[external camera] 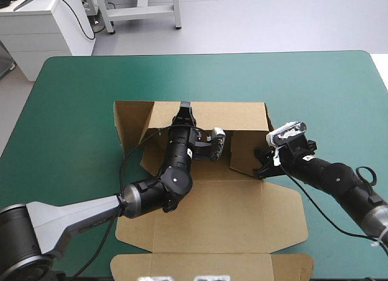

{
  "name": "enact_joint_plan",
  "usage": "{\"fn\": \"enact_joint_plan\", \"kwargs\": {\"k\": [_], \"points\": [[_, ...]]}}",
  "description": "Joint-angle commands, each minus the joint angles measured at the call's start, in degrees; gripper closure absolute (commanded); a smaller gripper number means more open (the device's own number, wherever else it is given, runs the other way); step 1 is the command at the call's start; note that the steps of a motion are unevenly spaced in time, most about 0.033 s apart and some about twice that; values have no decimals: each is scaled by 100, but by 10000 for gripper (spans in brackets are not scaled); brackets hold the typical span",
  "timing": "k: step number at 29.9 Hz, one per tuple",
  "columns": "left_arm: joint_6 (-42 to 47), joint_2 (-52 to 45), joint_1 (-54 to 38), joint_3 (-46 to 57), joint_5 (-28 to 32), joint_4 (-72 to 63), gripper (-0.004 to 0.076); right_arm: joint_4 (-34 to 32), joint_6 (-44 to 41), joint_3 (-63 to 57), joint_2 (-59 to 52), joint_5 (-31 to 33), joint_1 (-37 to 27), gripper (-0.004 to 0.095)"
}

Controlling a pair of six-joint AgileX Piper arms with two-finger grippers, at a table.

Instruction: Fold the box

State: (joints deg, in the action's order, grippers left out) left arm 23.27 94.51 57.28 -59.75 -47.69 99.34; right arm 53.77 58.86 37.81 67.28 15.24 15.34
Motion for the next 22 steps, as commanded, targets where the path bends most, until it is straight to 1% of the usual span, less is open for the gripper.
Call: {"fn": "enact_joint_plan", "kwargs": {"k": [1,4,6,8,10,14,22], "points": [[-13,-180,-10,-135,-69,240,708,151,64,156,-143,-474,236,438],[-13,-180,-10,-135,-20,240,708,151,16,142,-131,-966,565,438],[-13,-180,-10,-135,-11,240,708,178,-103,142,-92,-1237,653,444],[-13,-180,-10,-135,-11,240,708,303,-170,142,-20,-1388,658,497],[-13,-180,-10,-135,-24,240,708,330,-159,142,58,-1401,658,605],[-13,-180,-10,-135,-24,302,708,319,-1,142,216,-1412,658,917],[12,-168,-10,-135,-32,312,709,303,10,174,280,-1487,658,923]]}}
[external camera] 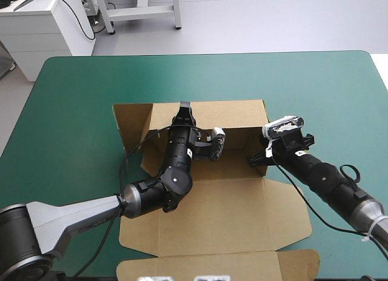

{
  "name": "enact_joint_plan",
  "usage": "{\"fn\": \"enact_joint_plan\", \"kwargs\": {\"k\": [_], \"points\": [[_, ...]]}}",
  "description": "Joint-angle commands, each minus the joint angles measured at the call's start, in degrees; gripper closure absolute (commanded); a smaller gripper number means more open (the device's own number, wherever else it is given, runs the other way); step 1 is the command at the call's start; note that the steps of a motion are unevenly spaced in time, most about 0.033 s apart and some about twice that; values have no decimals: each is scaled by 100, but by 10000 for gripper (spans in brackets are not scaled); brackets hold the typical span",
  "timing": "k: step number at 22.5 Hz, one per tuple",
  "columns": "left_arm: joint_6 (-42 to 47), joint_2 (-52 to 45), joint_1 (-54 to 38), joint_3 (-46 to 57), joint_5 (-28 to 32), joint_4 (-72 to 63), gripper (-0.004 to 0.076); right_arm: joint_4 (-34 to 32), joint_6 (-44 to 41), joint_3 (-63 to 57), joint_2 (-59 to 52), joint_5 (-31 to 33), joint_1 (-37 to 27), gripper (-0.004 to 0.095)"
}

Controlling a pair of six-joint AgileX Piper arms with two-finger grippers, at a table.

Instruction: Fold the box

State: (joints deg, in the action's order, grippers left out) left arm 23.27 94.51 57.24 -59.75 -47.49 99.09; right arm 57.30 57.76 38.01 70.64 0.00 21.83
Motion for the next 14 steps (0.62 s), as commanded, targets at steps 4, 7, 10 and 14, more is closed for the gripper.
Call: {"fn": "enact_joint_plan", "kwargs": {"k": [4,7,10,14], "points": [[109,-168,-38,-135,-40,337,640,-59,156,168,-26,0,9,923],[58,-168,-116,-135,18,337,465,-40,156,168,-16,0,9,923],[168,-158,-166,-135,40,307,137,-40,109,168,22,-196,9,923],[329,-158,-107,-114,-145,214,147,-50,109,386,296,-282,9,923]]}}
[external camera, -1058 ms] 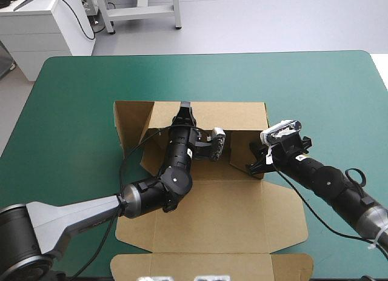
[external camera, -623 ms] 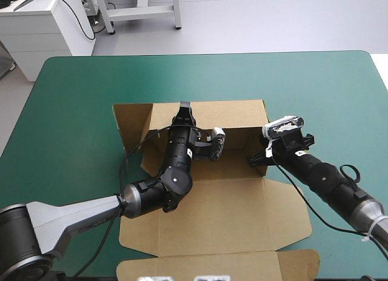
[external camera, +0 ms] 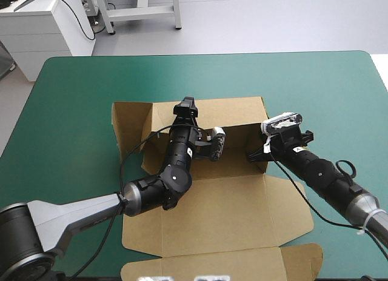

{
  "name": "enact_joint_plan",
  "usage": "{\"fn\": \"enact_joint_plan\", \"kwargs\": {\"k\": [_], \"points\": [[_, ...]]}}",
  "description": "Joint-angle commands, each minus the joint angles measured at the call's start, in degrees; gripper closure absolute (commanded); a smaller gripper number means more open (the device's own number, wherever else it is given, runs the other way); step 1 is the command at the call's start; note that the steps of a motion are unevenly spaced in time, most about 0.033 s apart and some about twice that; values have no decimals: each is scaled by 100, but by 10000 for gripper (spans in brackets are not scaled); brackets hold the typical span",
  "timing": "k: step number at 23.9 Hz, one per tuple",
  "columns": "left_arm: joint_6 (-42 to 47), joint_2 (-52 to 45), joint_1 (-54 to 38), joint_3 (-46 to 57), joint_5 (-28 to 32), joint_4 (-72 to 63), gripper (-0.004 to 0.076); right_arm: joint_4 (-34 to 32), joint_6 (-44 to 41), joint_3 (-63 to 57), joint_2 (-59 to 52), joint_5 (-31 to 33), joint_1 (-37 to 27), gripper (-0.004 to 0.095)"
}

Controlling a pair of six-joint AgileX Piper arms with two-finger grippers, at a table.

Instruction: Fold the box

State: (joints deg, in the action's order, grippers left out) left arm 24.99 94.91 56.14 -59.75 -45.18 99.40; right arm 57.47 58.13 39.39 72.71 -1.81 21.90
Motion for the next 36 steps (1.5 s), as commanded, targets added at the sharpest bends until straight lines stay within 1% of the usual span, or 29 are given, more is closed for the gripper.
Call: {"fn": "enact_joint_plan", "kwargs": {"k": [1,4,7,16,17,19,21,22,24,25,27,28,29,31,32,33,35,36], "points": [[157,-198,34,-114,-507,162,153,-68,72,337,151,-101,3,923],[157,-208,302,-114,-926,50,183,-68,72,735,473,-20,-128,923],[157,-222,634,-114,-1073,-222,213,-68,72,1144,810,267,-398,923],[118,-222,1292,-114,-1427,-645,239,-137,72,1769,1317,693,-804,923],[111,-222,1361,-114,-1458,-645,260,-162,72,1806,1346,749,-808,923],[62,-222,1463,-114,-1472,-674,352,-273,72,1834,1365,774,-808,923],[-93,-222,1547,-114,-1485,-787,488,-288,72,1847,1365,774,-808,923],[-128,-222,1561,-114,-1485,-830,533,-302,72,1858,1365,762,-808,923],[-287,-222,1570,-114,-1485,-841,729,-302,72,1858,1365,765,-808,923],[-409,-232,1559,-114,-1485,-841,724,-302,72,1858,1365,792,-808,923],[-880,-350,1539,-126,-1244,-1189,724,-302,72,1858,1365,824,-808,923],[-1414,-472,1539,-153,-876,-1686,724,-316,72,1858,1365,868,-808,923],[-1715,-542,1539,-192,-697,-2045,724,-326,72,1858,1365,884,-808,923],[-3022,-807,1327,-482,-313,-3616,724,-326,72,1858,1365,956,-808,923],[-3561,-855,1179,-612,-298,-4332,724,-326,72,1858,1365,987,-808,923],[-4303,-916,832,-918,-377,-5416,724,-326,72,1858,1365,1032,-808,923],[-5039,-1001,146,-1377,-634,-6776,729,-326,72,1858,1365,1056,-808,923],[-5208,-1030,-35,-1521,-657,-7090,731,-326,72,1858,1365,1056,-808,923]]}}
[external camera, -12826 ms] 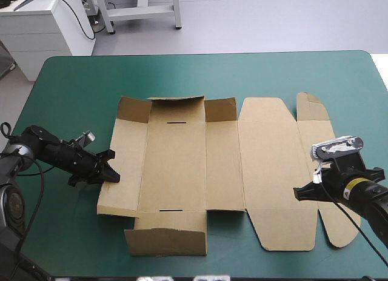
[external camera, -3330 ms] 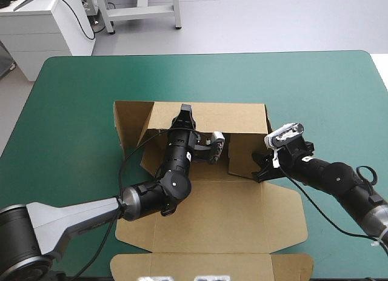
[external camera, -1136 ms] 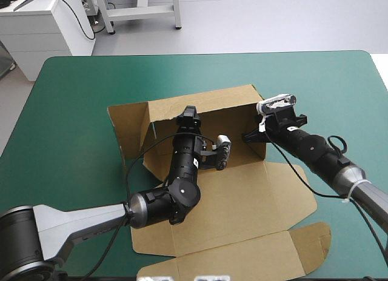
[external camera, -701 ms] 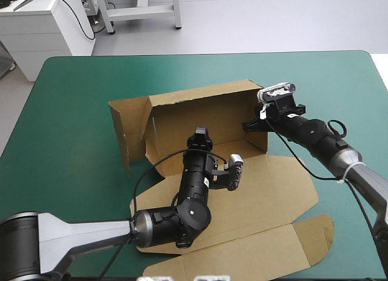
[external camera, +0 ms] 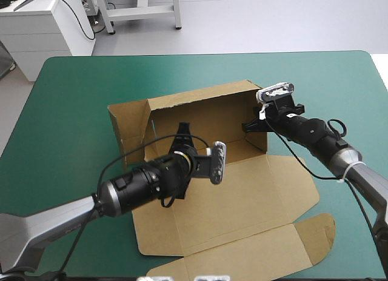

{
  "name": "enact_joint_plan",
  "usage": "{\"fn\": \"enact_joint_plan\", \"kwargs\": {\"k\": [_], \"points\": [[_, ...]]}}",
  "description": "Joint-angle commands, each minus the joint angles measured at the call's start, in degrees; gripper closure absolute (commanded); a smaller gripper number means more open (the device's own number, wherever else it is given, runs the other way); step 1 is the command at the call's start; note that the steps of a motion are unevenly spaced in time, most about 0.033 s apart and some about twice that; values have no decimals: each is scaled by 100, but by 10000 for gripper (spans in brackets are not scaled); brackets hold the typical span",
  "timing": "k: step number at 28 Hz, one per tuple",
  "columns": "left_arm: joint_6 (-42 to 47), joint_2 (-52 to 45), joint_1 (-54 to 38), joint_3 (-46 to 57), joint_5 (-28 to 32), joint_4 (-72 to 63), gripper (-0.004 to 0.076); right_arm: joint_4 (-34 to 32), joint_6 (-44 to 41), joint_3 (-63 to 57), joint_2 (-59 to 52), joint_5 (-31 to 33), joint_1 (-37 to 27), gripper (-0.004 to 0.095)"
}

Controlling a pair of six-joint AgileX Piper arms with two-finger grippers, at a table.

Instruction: Fold the box

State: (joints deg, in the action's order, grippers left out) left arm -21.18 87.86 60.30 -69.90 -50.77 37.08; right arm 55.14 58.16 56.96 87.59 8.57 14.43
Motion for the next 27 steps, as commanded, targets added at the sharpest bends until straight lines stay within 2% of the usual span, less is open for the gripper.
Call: {"fn": "enact_joint_plan", "kwargs": {"k": [1,5,12,19,27], "points": [[-820,-422,-843,-737,-98,-1358,731,-92,66,101,-123,29,-61,923],[-926,-686,-2005,-1237,-135,-2538,732,-117,66,101,-123,54,-61,923],[-1349,-904,-4160,-1299,-513,-4171,731,-298,-57,101,-123,107,-61,923],[-2222,-918,-6486,-1299,-737,-6707,731,-835,-474,101,-123,207,-61,923],[-2175,-918,-8380,-1154,-1056,-7913,732,-1652,-1294,101,-123,300,-61,923]]}}
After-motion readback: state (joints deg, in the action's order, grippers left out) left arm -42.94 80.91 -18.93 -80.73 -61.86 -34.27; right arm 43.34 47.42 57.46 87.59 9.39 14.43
